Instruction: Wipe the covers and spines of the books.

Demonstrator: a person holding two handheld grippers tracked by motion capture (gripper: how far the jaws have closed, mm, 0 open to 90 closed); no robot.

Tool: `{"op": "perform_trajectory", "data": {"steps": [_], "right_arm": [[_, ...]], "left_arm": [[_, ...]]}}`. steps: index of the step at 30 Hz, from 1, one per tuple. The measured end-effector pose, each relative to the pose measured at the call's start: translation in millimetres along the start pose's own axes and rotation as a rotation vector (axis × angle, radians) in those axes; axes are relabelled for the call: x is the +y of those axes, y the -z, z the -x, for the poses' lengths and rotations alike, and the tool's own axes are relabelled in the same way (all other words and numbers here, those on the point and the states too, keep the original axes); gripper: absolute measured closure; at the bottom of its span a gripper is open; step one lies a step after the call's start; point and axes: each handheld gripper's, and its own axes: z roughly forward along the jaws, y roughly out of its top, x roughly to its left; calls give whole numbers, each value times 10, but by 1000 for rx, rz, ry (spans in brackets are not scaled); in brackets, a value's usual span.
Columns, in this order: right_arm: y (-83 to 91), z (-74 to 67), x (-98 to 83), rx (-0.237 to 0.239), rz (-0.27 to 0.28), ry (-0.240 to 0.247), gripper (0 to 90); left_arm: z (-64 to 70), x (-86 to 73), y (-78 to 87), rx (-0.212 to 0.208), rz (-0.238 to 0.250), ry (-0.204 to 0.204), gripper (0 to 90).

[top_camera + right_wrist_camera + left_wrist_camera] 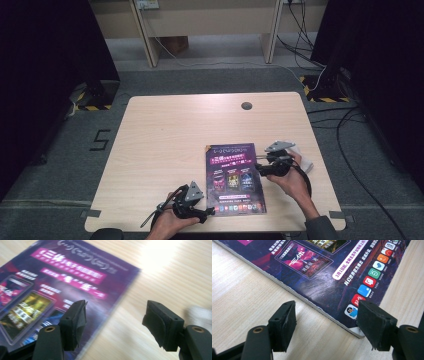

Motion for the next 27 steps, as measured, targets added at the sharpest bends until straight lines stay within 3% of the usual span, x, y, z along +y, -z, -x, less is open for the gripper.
{"op": "perform_trajectory", "data": {"steps": [4,9,16,22,27], "right_arm": [[76,114,-18,-29,3,-23,343],[215,412,-98,-80,3,-92,325],[305,685,-215,-141,-20,-148,321],[285,808,-282,-184,-46,-178,341],[197,895,-353,-196,-94,-200,360]], "left_arm": [[2,3,0,2,-1,-5,313],[-6,12,-4,12,-4,-5,265],[-46,117,-104,38,31,28,261],[-50,169,-196,41,31,43,236],[-28,191,-221,33,30,24,256]]}}
